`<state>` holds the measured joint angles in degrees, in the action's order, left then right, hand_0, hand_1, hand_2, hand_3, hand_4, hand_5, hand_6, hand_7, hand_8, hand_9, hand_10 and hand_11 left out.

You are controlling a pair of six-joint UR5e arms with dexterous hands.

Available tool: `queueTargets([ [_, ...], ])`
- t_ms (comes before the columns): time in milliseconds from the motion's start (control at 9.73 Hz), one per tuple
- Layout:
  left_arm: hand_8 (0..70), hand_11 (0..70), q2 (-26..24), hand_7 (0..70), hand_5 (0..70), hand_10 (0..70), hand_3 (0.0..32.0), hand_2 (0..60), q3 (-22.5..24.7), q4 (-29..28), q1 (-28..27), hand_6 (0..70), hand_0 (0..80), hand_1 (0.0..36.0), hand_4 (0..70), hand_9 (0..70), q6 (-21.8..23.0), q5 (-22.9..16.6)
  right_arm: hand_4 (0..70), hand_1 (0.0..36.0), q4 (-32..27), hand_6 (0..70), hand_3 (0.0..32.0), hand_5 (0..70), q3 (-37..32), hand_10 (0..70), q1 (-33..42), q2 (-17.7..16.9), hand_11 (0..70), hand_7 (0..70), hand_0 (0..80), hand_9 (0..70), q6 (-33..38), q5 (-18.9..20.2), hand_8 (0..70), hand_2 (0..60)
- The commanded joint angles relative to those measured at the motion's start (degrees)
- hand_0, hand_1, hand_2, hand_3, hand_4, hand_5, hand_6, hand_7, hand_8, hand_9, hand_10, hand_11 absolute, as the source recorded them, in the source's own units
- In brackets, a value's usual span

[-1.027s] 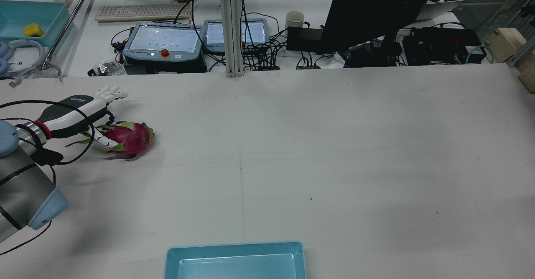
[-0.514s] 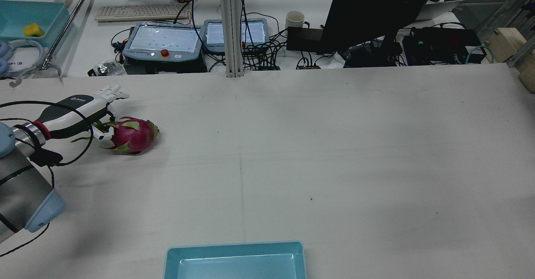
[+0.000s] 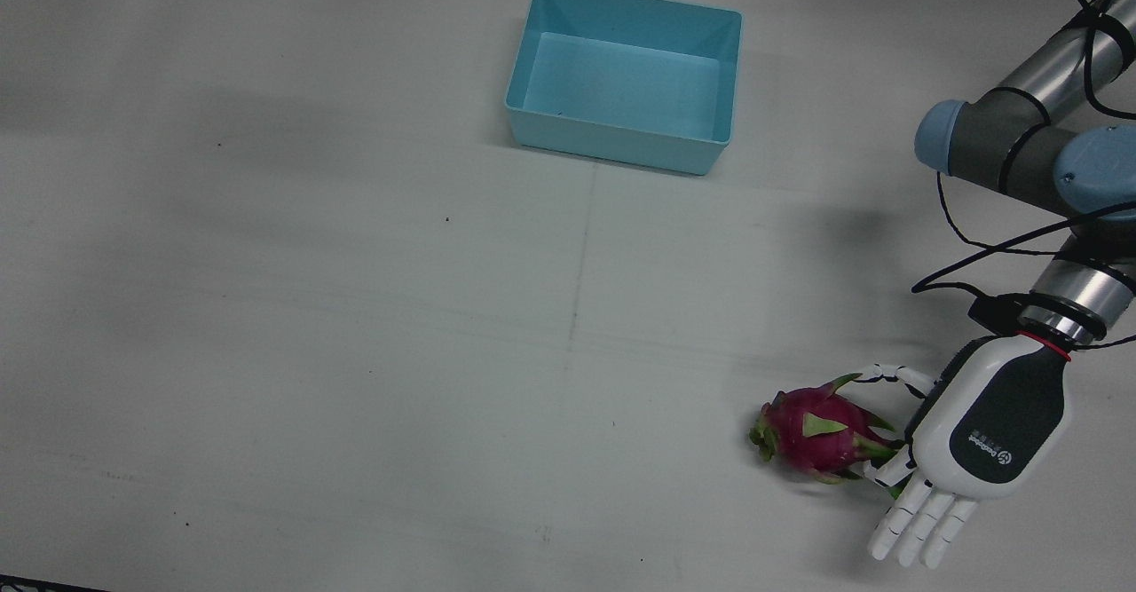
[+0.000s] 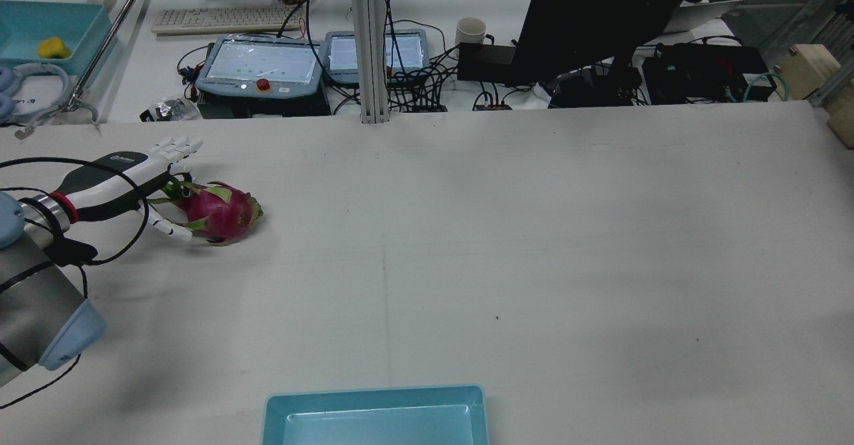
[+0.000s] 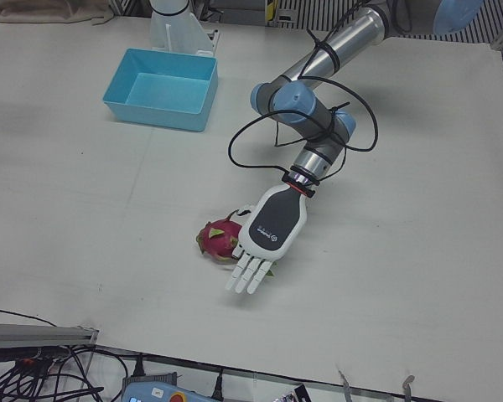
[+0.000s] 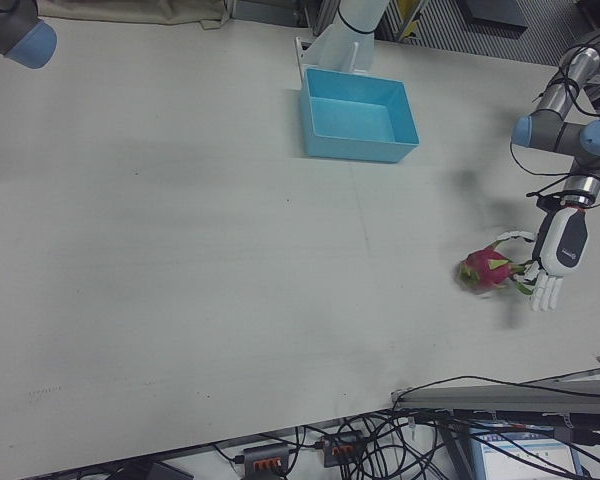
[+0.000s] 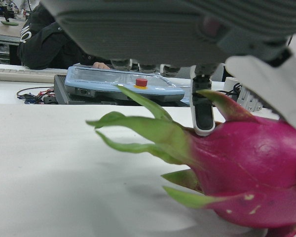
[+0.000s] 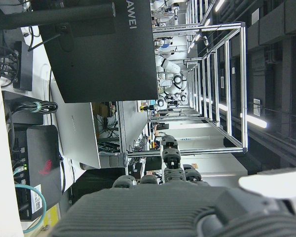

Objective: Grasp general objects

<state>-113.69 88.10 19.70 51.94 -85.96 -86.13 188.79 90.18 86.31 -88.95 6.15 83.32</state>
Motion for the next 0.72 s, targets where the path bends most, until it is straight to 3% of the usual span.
queueTargets([
  [0,0.0,0.0,-0.7,2.3,0.0,0.0,23.4,0.0,0.5,1.1,-0.3,0.0,43.8,3.8,0.0,0.0,-0.2,0.0,0.0,0.0,0.0,0.0,0.0,0.0,0.0,0.0,0.0,0.0,0.0,0.0,0.0,0.0,0.1,0.0,0.0,0.0],
  [205,0.0,0.0,-1.9,2.9,0.0,0.0,31.0,0.0,0.2,1.5,-0.5,0.0,44.7,3.8,0.0,0.0,-0.6,0.2,0.0,0.0,0.0,0.0,0.0,0.0,0.0,0.0,0.0,0.0,0.0,0.0,0.0,0.0,0.1,0.1,0.0,0.0],
  [616,0.0,0.0,-2.8,5.5,0.0,0.0,32.0,0.0,-0.6,0.1,-2.3,0.0,46.5,7.9,0.0,0.0,-2.8,0.6,0.0,0.0,0.0,0.0,0.0,0.0,0.0,0.0,0.0,0.0,0.0,0.0,0.0,0.0,0.0,0.0,0.0,0.0],
])
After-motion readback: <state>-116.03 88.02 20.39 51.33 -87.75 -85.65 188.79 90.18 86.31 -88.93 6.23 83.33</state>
